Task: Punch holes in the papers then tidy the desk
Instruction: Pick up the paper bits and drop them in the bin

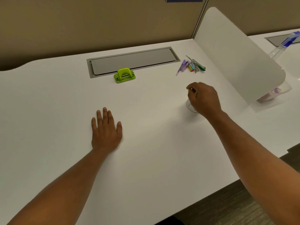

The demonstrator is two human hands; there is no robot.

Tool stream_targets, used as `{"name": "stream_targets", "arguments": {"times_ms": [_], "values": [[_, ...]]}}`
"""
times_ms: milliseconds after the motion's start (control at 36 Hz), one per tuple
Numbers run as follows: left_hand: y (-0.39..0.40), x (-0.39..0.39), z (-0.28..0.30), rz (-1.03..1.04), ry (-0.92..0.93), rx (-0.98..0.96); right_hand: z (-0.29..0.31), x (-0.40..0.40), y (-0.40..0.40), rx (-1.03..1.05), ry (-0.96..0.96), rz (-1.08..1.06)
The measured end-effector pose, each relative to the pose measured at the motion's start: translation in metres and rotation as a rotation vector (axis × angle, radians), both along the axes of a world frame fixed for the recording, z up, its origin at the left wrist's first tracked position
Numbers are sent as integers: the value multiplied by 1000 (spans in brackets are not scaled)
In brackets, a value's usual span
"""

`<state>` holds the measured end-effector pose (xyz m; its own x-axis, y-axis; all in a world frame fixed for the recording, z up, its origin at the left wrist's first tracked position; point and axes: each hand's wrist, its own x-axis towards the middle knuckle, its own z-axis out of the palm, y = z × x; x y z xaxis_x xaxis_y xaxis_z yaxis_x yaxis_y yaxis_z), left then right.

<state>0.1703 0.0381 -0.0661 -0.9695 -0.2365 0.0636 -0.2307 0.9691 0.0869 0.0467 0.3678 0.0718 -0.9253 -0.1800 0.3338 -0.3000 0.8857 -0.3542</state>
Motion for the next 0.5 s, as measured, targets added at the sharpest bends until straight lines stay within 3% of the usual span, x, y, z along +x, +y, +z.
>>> {"name": "stream_targets", "arguments": {"times_ms": [83, 250, 417, 500], "values": [[0, 1, 1, 4, 0, 1, -7, 6, -10, -56, 62, 14], [1, 2, 4, 2, -6, 6, 5, -8, 10, -192, 137, -223], [1, 2, 7, -5, -5, 23, 12, -25, 36, -4, -194, -306], [1, 2, 8, -2, -13, 26, 13, -22, 33, -53, -158, -332]]}}
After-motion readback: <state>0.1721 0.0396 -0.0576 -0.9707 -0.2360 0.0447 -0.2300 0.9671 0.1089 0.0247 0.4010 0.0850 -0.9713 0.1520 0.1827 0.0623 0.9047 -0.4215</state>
